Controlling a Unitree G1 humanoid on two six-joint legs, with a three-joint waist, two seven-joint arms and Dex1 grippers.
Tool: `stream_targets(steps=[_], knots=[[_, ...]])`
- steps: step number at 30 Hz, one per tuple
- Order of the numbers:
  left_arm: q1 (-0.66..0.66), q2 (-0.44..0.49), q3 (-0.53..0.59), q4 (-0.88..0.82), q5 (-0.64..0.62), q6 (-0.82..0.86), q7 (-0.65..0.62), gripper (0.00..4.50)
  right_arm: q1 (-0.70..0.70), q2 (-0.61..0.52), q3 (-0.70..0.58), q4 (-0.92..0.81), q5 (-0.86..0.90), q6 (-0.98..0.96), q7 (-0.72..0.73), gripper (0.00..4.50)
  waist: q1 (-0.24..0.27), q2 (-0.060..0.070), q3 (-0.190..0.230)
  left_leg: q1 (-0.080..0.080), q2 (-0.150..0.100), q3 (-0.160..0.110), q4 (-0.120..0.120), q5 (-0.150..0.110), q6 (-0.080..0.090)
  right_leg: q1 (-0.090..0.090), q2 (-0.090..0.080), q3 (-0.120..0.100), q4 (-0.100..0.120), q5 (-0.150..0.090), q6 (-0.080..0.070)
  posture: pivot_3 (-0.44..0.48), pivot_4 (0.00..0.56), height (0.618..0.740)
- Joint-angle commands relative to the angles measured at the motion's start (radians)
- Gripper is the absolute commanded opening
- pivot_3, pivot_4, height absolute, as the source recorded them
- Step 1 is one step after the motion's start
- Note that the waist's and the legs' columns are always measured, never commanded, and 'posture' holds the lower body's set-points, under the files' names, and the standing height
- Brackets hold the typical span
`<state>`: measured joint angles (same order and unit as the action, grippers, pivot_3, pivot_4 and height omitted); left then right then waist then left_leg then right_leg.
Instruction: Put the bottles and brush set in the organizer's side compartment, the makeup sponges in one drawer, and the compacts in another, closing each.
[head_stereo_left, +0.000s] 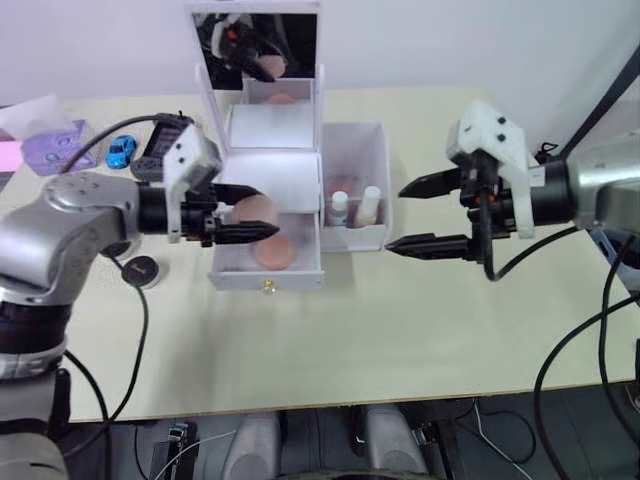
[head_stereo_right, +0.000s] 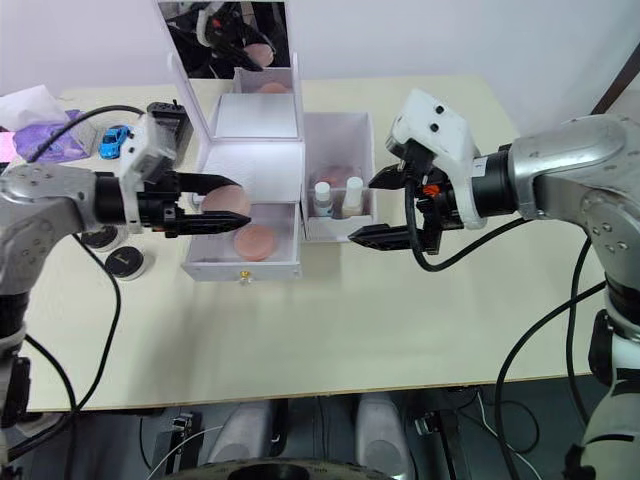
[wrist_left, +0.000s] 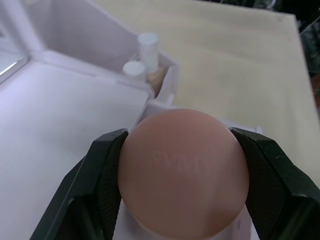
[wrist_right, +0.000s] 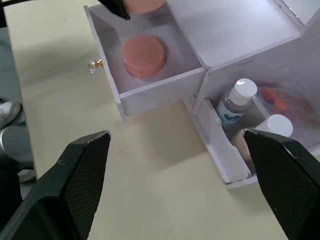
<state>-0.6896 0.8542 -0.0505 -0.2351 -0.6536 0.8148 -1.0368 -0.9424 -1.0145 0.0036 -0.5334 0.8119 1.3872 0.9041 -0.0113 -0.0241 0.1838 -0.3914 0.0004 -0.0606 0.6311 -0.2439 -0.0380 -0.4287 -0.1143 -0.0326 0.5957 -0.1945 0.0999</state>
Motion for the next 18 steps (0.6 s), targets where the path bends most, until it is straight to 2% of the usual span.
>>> stream_targets(steps=[1, 13, 18], knots=[[-0.041, -0.018, -0.024, 0.005, 0.029, -0.021, -0.013, 2.69, -0.004, -0.017, -0.062, -0.032, 0.03, 0.023, -0.031, 4.5, 0.0, 0.0, 0.0, 0.0, 0.0, 0.0, 0.0, 0.0, 0.0, 0.0, 0.0, 0.0, 0.0, 0.0, 0.0, 0.0, 0.15, 0.74], [-0.068, -0.071, -0.144, 0.055, 0.153, -0.083, -0.066, 2.69, 0.017, -0.033, -0.122, -0.067, 0.085, 0.079, -0.105, 4.5, 0.0, 0.0, 0.0, 0.0, 0.0, 0.0, 0.0, 0.0, 0.0, 0.0, 0.0, 0.0, 0.0, 0.0, 0.0, 0.0, 0.15, 0.74], [-0.072, -0.101, -0.162, 0.07, 0.183, -0.095, -0.07, 2.69, 0.024, -0.038, -0.136, -0.073, 0.102, 0.087, -0.128, 4.5, 0.0, 0.0, 0.0, 0.0, 0.0, 0.0, 0.0, 0.0, 0.0, 0.0, 0.0, 0.0, 0.0, 0.0, 0.0, 0.0, 0.15, 0.74]])
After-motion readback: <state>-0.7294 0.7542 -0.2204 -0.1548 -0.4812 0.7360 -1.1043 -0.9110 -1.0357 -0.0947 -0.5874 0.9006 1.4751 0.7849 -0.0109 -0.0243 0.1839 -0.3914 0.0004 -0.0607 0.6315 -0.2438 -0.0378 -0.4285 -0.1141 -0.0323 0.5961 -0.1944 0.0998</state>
